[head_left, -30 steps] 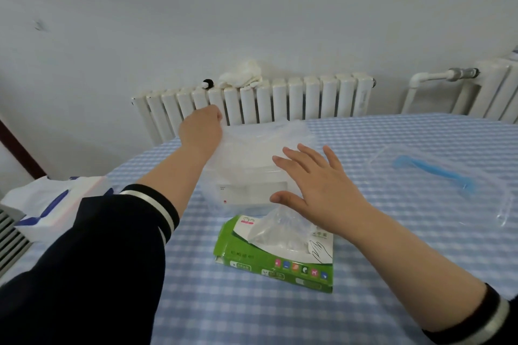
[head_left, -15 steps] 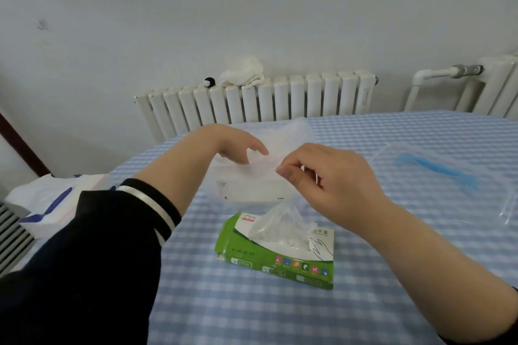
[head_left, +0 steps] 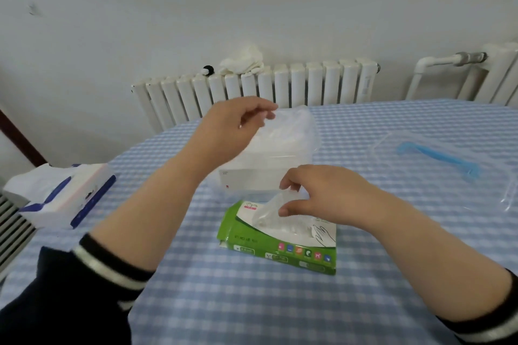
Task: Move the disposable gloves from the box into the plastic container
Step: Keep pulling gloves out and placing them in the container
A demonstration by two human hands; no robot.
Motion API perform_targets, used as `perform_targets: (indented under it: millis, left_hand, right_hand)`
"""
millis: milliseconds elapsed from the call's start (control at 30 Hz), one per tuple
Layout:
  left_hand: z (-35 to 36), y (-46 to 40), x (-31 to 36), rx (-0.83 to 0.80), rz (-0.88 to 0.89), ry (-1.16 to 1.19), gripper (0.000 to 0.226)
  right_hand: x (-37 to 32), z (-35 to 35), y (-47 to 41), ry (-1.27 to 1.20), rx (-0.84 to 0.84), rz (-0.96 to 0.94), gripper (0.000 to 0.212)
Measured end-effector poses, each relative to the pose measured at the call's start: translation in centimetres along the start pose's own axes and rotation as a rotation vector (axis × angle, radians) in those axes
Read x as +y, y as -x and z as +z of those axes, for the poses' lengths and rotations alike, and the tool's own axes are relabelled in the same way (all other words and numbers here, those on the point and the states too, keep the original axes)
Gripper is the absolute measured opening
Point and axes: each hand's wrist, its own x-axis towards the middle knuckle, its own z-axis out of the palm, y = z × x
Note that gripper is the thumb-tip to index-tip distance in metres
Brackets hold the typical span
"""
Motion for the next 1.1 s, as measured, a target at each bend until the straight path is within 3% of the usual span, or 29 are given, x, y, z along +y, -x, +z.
perform_targets:
  millis: [33,100,200,267,400,500,634,801,834,967,1034,1101]
  left_hand:
    - [0.4,1.8,0.2,0.037,0.029,0.146,0.018]
    - [1.4,4.7,-0.1,-0.082,0.053,0.299,0.024]
    - [3.6,7.4,-2.0,-0.386,-0.082,0.264,0.063]
    - [4.9,8.6,-3.1,-0.477,-0.198,0.240,0.076]
    - [6.2,9.4,-3.9,-0.483,-0.264,0.183,0.069]
    - [6.4,9.4,-3.9,-0.487,-0.242,0.168,0.071]
    - [6.3,9.3,-3.9,-0.493,-0.252,0.144,0.070]
    - [6.3,9.7,-3.6,-0.481,-0.285,0.176,0.059]
    - [6.3,9.7,-3.5,-0.474,-0.289,0.188,0.061]
    - [6.3,9.8,-3.5,-0.459,-0.287,0.190,0.058]
    - [6.4,9.7,-3.6,-0.471,-0.282,0.179,0.055]
    - [6.4,9.7,-3.6,-0.489,-0.295,0.164,0.048]
  right_hand:
    - [-0.1,0.3,-0.1,-0.009,-0.028,0.004,0.051]
    - [-0.2,0.6,-0.4,-0.045,-0.054,0.001,0.044]
    - [-0.1,1.4,-0.9,-0.130,0.046,-0.028,0.022]
    - [0.2,2.1,-1.2,-0.272,0.120,-0.015,0.014]
    - [0.5,2.4,-1.7,-0.632,0.119,-0.016,0.004]
    - [0.6,2.3,-1.8,-0.881,0.180,-0.020,0.014]
    - [-0.3,2.3,-1.7,-1.072,0.363,-0.107,0.022]
    - [-0.7,-0.1,-1.1,-1.183,0.573,-0.176,0.013]
    - [-0.5,-0.3,-1.1,-1.126,0.541,-0.175,0.010]
    - [0.5,0.1,-0.9,-0.607,0.136,-0.041,0.062]
    - [0.7,0.6,-0.9,-0.419,-0.085,-0.009,0.058]
    - [0.6,1.4,-1.1,-0.355,-0.131,0.007,0.037]
